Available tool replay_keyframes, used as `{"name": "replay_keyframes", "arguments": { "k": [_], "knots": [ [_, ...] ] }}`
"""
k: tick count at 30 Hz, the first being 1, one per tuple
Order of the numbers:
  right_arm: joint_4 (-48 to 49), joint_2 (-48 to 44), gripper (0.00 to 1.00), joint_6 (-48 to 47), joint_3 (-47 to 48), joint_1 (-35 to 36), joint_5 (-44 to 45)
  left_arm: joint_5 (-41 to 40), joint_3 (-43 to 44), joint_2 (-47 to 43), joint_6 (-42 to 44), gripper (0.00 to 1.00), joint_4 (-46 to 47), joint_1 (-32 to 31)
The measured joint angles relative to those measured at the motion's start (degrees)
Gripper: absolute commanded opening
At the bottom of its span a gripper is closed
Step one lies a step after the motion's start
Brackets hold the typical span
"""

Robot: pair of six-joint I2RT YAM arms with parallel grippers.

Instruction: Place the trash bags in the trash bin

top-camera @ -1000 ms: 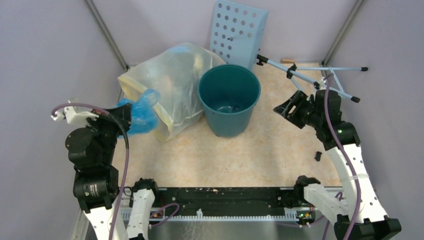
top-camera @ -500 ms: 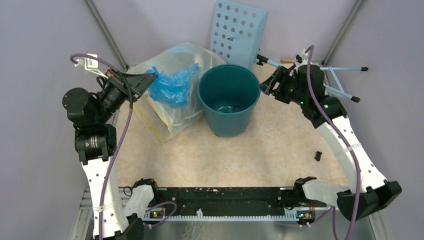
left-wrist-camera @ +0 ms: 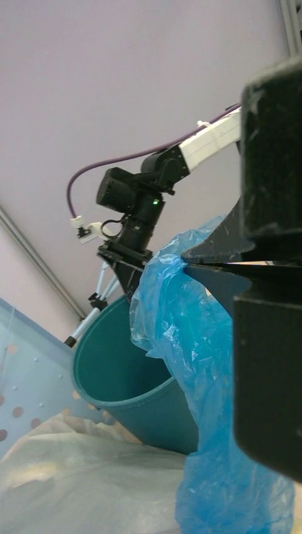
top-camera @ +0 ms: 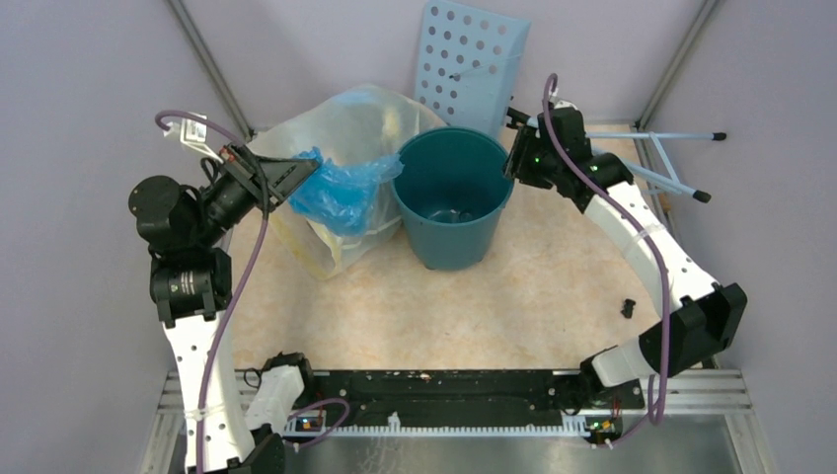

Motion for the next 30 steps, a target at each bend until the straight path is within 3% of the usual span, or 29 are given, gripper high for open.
{"name": "replay_keyframes", "arguments": {
  "k": [1, 10, 18, 30],
  "knots": [
    [-0.50, 0.83, 0.00, -0.57, 1.14, 0.02, 0.07, 0.42, -0.28, 0.07, -0.02, 0.00, -0.35, 0.00],
    [-6.01, 4.17, 0.00, -5.20, 9.35, -2.25, 5.05, 0.15, -1.22, 3.65, -0.37, 0.00, -2.08, -4.33],
    [-7.17, 5.22, 0.00, -5.79, 9.68, -10.84, 5.86, -9.79, -1.09, 10.36, 0.24, 0.00, -2.69, -27.85],
    [-5.86, 7.96, 0.00, -6.49, 12.33, -16.83, 6.67, -16.26, 2.23, 18.62, 1.79, 0.00, -2.95, -42.62]
  ]
}}
